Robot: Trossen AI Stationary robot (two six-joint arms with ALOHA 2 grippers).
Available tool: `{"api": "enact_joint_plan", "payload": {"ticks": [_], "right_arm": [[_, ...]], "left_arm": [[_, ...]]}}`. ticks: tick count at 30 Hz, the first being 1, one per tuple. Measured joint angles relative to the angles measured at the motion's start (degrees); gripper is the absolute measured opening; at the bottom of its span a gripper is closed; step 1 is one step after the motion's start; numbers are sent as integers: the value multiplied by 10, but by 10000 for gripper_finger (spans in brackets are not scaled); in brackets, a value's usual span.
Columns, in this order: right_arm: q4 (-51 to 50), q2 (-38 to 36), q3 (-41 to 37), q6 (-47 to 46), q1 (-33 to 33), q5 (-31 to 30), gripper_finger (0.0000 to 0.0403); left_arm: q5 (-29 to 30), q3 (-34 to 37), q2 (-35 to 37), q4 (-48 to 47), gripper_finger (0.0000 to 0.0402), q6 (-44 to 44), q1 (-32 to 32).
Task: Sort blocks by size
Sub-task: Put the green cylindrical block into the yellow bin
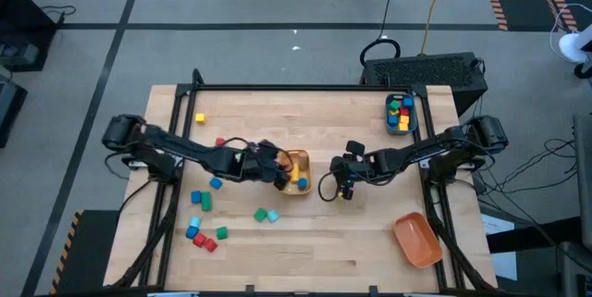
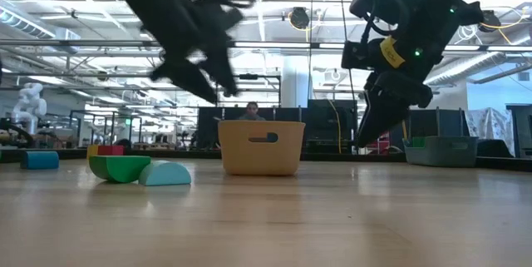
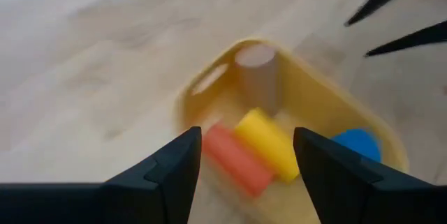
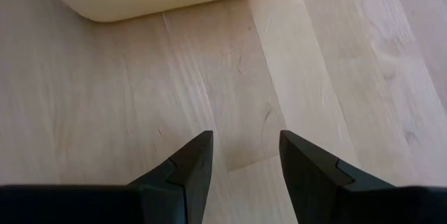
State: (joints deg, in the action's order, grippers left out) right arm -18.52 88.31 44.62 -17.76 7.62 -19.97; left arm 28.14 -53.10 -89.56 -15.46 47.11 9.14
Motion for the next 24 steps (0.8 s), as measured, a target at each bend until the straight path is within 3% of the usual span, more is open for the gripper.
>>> {"api": "enact_joint_plan", "payload": {"ticks": [6,8,13,18,24], "right_arm": [[12,0,-23,-11,0,-11,150],[17,0,-30,-17,0,-12,150],[38,0,-36,-22,0,-12,150],[44,0,-36,-16,0,-14,150],[60,0,-36,-3,0,-40,150]], "left_arm": [[3,0,85,-245,230,141,48],[-27,0,98,-323,230,212,68],[-166,0,97,-467,230,375,129],[-255,0,86,-500,230,496,191],[-260,1,68,-532,230,591,238]]}}
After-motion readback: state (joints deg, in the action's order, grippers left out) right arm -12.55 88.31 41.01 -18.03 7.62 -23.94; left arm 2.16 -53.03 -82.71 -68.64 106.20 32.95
